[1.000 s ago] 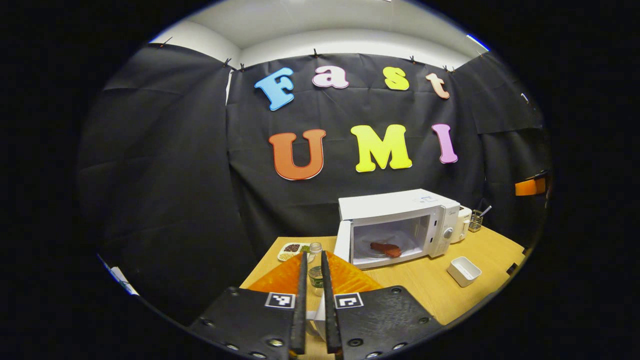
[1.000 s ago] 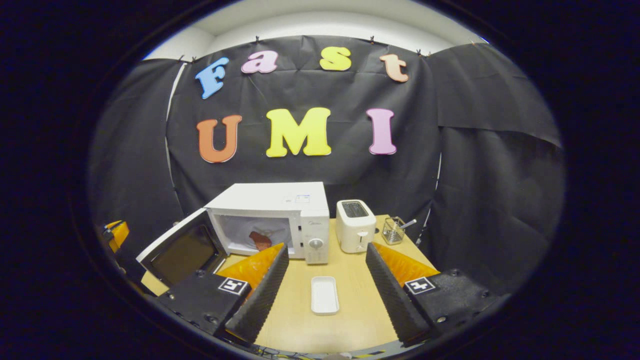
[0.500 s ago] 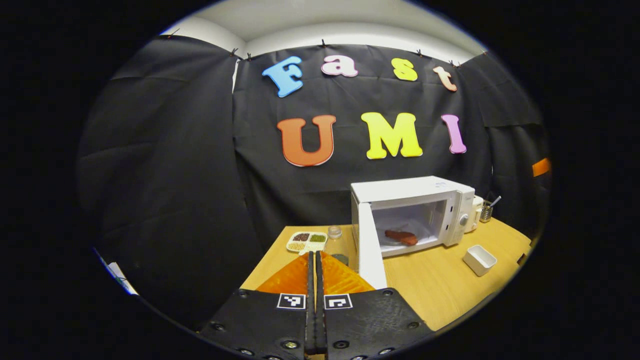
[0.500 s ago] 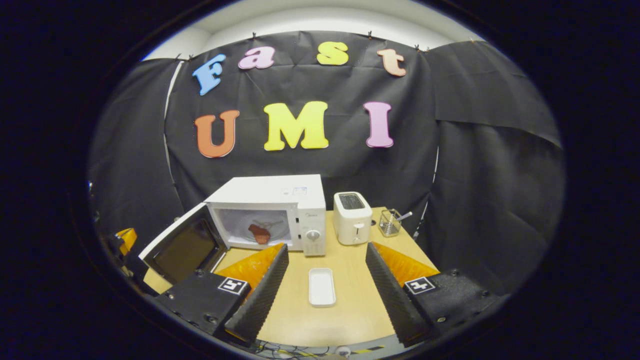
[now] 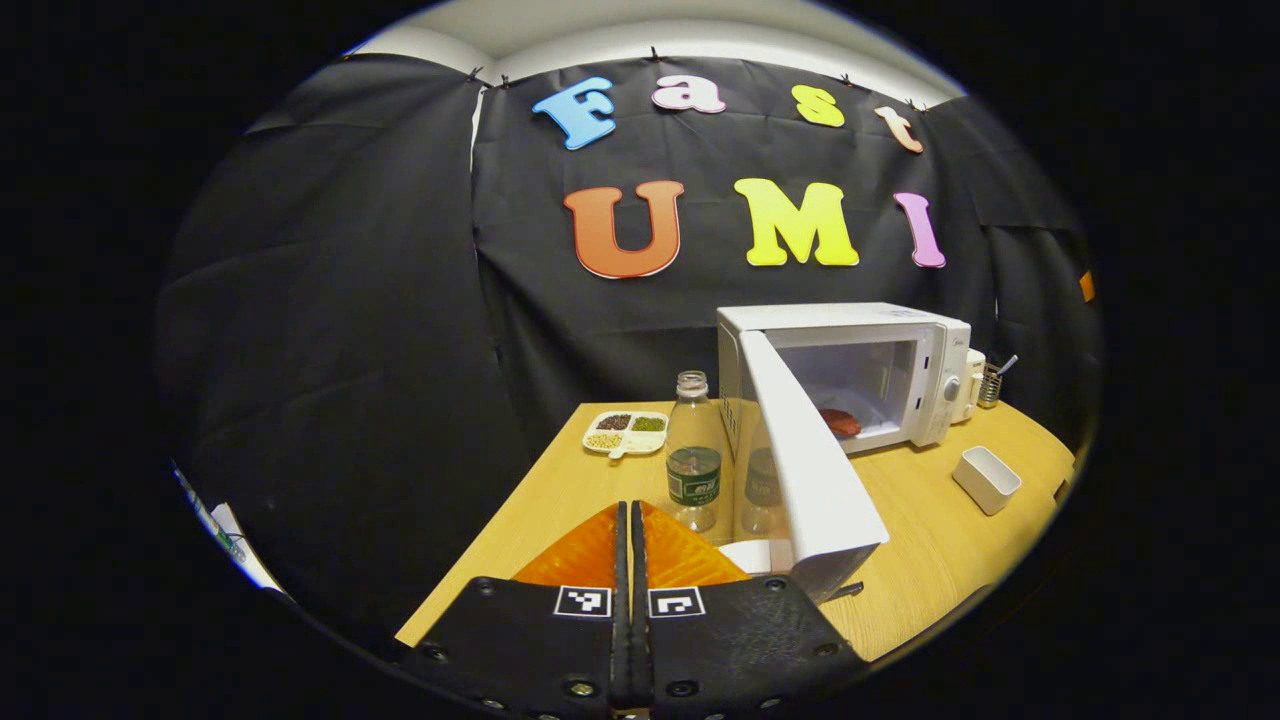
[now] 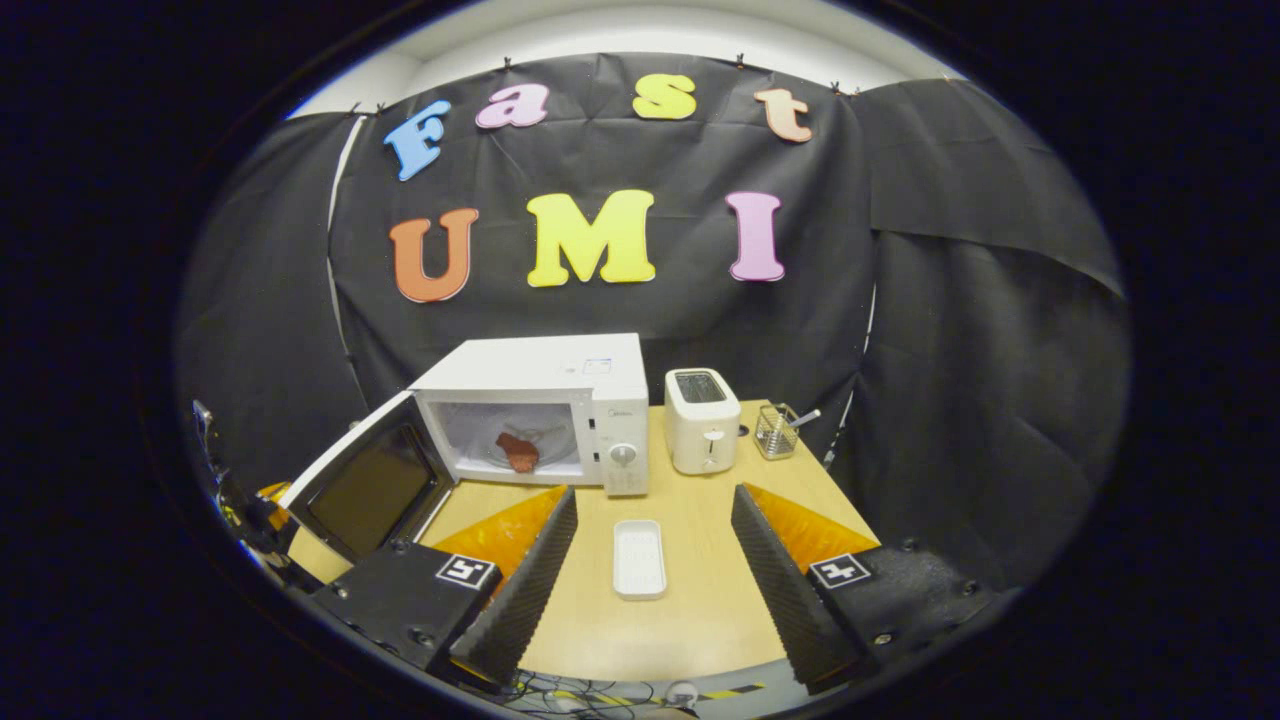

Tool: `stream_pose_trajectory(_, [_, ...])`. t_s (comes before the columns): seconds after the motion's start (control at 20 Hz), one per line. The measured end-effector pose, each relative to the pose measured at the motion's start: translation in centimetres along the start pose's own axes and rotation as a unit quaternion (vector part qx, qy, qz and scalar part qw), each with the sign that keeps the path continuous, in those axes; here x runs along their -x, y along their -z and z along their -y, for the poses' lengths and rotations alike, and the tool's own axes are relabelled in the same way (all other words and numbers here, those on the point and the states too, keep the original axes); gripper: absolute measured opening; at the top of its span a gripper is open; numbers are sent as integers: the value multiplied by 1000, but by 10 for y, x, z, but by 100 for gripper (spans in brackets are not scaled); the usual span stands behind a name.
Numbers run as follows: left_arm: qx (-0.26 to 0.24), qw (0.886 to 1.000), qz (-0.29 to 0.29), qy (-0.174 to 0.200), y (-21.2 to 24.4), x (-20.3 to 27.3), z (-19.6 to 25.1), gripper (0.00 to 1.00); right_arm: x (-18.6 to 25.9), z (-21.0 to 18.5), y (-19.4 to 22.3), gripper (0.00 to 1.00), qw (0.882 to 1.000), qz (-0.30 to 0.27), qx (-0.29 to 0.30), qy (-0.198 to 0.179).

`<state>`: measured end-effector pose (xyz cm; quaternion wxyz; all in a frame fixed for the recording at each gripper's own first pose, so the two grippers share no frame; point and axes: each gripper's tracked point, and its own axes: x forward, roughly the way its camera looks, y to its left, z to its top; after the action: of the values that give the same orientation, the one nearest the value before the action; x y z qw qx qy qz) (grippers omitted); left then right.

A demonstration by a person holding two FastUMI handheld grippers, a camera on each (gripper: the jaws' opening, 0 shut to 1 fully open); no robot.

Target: Open the microwave oven with the left hand, put the food in, and close the microwave oven.

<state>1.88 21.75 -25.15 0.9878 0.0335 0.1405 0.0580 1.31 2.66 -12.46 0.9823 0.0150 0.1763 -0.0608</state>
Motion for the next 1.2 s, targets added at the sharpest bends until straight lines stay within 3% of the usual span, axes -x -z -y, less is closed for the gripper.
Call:
stream_pose_trajectory(0.05, [0,1000,-4,3,3,0,2,7,1,-1,1,99,1000,-1,0,0])
stream_pose_trajectory(0.1, [4,1000,-6,8,4,2,5,0,1,0,1,99,1000,-3,-1,1])
stream_pose_trajectory(0.5, [-17,999,10,45,-9,12,45,0,-4,12,3,99,1000,-5,-10,3])
stream_pose_trajectory(1.2, [-53,989,17,137,-26,5,174,0,-14,80,9,99,999,-17,-36,24])
